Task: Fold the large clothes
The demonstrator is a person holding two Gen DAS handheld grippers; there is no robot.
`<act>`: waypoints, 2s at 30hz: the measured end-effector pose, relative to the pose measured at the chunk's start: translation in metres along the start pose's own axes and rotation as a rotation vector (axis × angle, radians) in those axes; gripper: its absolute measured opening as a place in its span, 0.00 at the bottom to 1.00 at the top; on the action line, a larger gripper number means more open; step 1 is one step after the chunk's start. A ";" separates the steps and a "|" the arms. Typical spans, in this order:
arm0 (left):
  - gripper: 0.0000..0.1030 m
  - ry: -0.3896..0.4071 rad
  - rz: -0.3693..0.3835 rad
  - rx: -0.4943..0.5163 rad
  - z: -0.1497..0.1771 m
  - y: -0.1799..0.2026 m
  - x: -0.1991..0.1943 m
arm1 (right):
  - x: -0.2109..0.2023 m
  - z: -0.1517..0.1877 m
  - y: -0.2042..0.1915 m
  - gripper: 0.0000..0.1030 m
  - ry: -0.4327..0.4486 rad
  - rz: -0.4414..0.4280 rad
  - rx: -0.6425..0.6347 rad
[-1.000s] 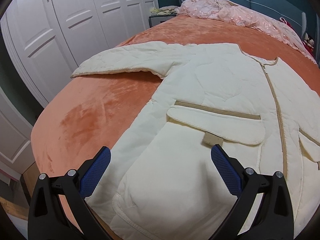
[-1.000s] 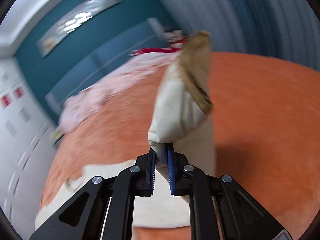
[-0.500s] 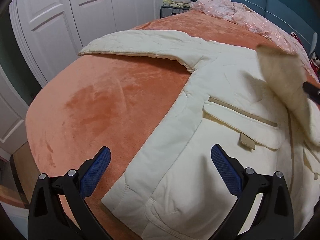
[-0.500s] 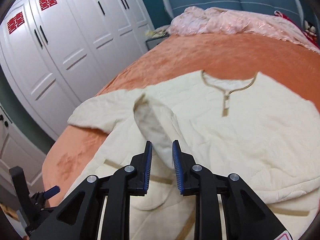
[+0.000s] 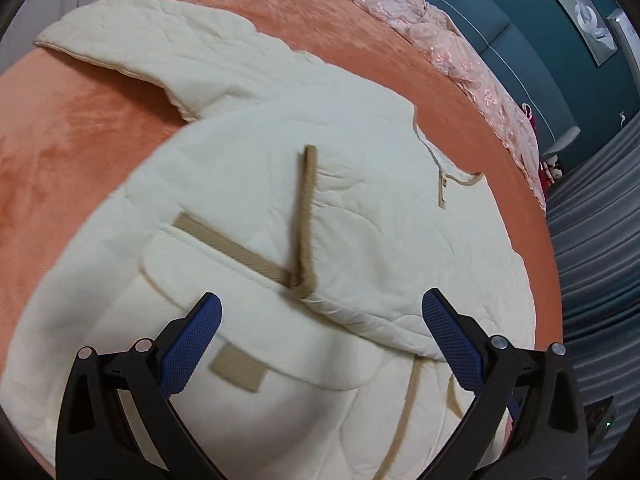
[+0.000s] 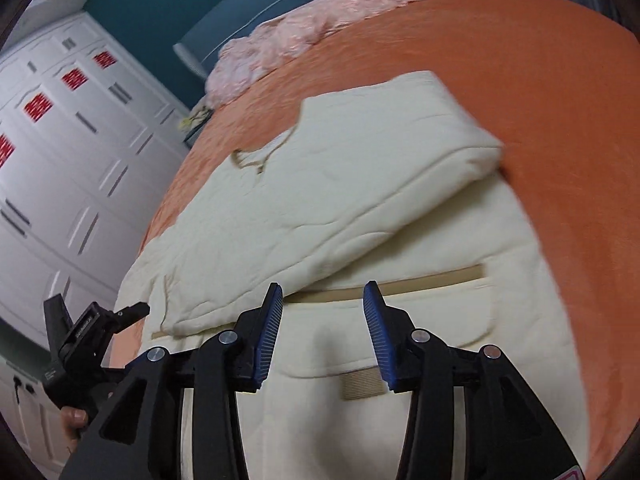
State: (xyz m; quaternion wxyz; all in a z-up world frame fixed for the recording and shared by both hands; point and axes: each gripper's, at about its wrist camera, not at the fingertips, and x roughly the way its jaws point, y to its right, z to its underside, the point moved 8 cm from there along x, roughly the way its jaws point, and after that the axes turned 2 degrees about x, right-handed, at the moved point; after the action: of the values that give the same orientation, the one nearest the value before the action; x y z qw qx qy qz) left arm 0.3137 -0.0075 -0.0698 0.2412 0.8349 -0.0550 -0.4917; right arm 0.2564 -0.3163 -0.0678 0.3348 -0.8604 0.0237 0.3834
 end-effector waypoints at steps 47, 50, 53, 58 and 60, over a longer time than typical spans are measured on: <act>0.07 0.140 -0.306 0.270 -0.044 -0.026 0.056 | 0.079 -0.082 0.078 0.07 0.096 0.444 -0.124; 0.07 0.166 -0.316 0.290 -0.043 -0.024 0.055 | 0.071 -0.080 0.077 0.09 0.090 0.411 -0.107; 0.08 0.175 -0.285 0.274 -0.044 -0.026 0.052 | 0.041 -0.078 0.070 0.16 0.088 0.422 -0.051; 0.12 0.199 -0.226 0.232 -0.044 -0.030 0.046 | 0.014 -0.056 -0.013 0.22 0.114 0.269 -0.123; 0.17 0.208 -0.209 0.211 -0.044 -0.032 0.042 | 0.036 -0.033 -0.063 0.21 0.051 0.188 -0.250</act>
State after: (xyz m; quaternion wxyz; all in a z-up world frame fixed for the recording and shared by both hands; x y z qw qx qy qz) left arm 0.3675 0.0222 -0.1008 0.1043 0.9030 0.0061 -0.4166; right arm 0.3215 -0.2799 -0.0409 0.1870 -0.8987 0.0648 0.3913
